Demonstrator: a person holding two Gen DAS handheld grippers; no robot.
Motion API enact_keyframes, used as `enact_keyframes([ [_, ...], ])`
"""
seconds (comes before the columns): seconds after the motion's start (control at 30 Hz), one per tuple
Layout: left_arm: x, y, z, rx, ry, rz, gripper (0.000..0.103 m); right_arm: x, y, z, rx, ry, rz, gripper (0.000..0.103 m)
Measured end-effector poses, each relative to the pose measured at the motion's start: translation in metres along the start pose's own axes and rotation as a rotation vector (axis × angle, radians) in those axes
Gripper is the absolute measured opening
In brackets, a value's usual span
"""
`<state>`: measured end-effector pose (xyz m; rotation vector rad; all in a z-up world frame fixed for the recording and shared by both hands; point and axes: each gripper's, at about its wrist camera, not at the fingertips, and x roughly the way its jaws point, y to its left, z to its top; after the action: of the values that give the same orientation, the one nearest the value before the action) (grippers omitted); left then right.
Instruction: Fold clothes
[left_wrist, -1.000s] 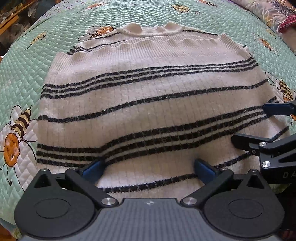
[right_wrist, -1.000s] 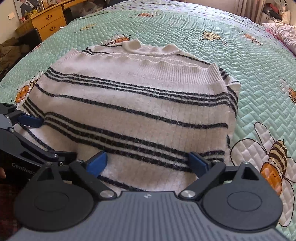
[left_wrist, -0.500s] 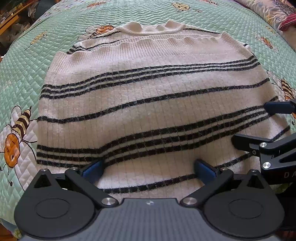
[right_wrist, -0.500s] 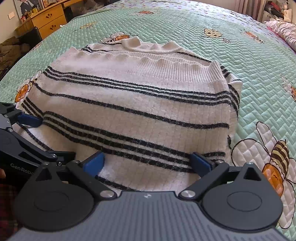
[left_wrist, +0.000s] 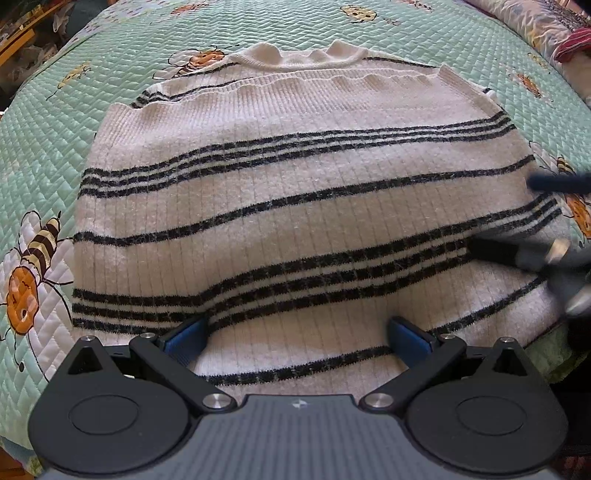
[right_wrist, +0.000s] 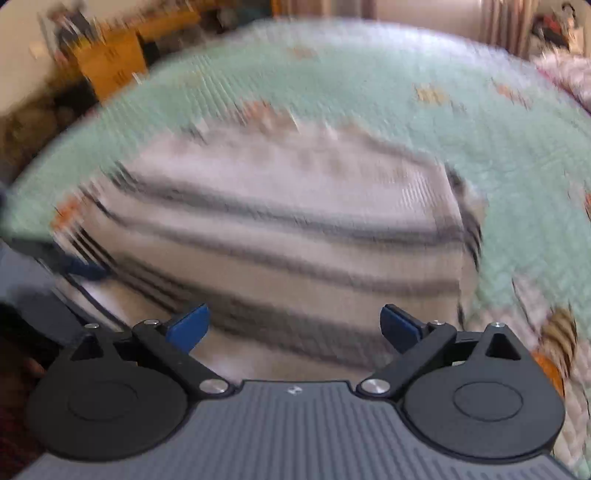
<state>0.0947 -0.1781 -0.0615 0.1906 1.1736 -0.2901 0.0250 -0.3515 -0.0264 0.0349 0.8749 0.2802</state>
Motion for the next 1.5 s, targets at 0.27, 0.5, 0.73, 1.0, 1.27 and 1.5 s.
enact_keyframes([
  [0.27,-0.009,0.011,-0.006,-0.042,-0.042,-0.065,0.102,0.046,-0.079,-0.002,0.234,-0.058,0.103,0.075],
  [0.5,-0.028,0.032,-0.007,-0.155,-0.11,-0.159,0.102,0.018,-0.114,-0.007,0.407,-0.155,0.278,0.066],
  [0.73,-0.051,0.054,0.009,-0.243,-0.227,-0.22,0.102,0.03,-0.139,0.022,0.563,-0.231,0.471,0.066],
  [1.0,-0.038,0.098,0.042,-0.359,-0.337,-0.249,0.102,0.047,-0.153,-0.005,0.583,-0.157,0.167,0.0],
  [1.27,0.016,0.124,0.043,-0.457,-0.276,-0.317,0.102,0.016,-0.115,0.005,0.422,-0.191,0.112,0.027],
  [1.5,0.005,0.128,0.041,-0.43,-0.272,-0.342,0.101,0.014,-0.102,-0.009,0.319,-0.18,-0.034,0.013],
])
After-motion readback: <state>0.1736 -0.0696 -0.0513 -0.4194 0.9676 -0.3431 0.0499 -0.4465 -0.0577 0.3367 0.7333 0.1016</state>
